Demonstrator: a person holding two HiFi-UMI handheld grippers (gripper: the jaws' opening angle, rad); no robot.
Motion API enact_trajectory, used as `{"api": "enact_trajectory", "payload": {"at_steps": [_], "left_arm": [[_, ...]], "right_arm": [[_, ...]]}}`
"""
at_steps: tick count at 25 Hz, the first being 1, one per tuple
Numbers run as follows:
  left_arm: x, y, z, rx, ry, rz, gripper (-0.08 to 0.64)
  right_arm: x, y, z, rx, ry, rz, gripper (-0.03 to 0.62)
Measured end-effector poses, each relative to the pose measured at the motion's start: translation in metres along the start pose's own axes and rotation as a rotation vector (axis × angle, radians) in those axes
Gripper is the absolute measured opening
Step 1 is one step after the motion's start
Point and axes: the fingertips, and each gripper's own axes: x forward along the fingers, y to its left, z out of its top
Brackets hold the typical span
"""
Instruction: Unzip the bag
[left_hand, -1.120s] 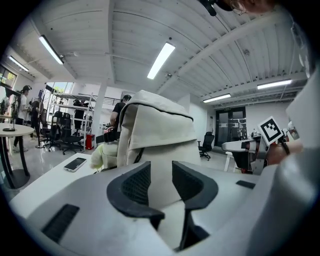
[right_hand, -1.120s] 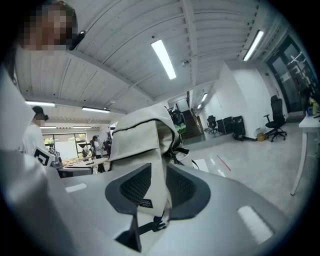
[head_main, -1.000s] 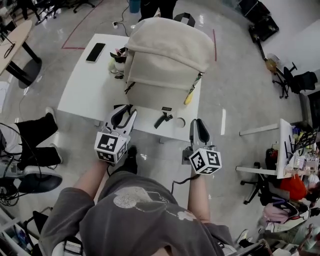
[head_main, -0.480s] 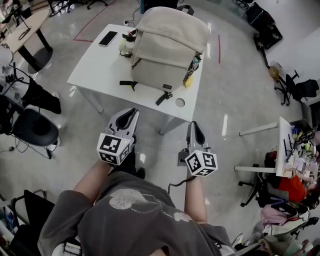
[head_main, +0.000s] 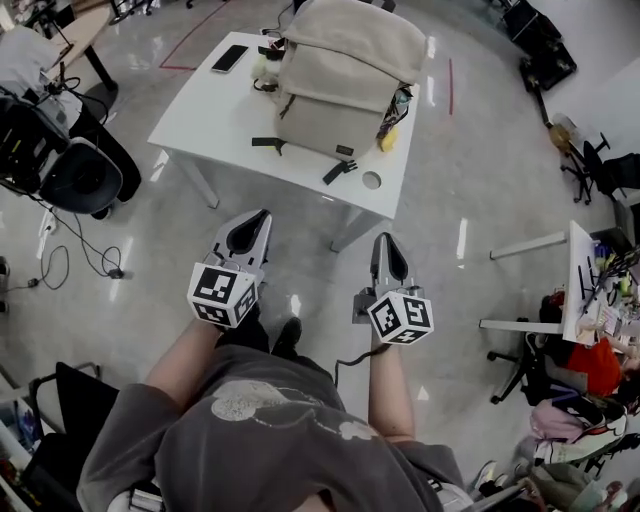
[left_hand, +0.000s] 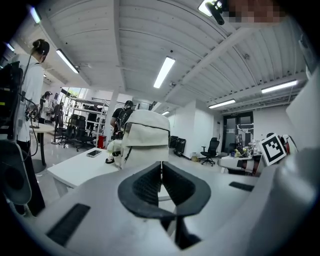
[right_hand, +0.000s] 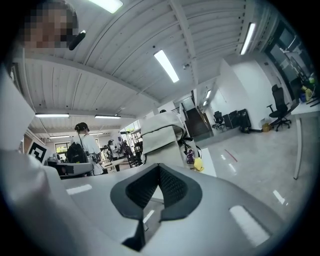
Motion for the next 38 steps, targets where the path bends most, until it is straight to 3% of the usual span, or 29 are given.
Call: {"api": "enact_trajectory", "payload": {"at_steps": [8, 17, 29, 38], "left_arm": [[-0.010, 0.006, -0.008, -0.023, 0.031, -0.075, 0.014], [-0.054, 0.027, -0.003, -0.050, 0.025, -0.146, 0.008], [-0.109, 0.049, 0.003, -0.040, 0.006, -0.186, 0.008], [-0.126, 0.050, -0.013, -0.070, 0.033, -0.207, 0.006]], "right_arm": [[-0.014, 0.024, -0.017, -0.004, 0.023, -0.058, -0.006], [-0.031, 0.089, -0.027, -0.040, 0.005, -0.122, -0.002], [-0.050, 0.162, -0.050, -0.091, 0.022, -0.122, -0.002], [-0.065, 0.179, -0.067, -0.098, 0.035, -0.150, -0.002]]}}
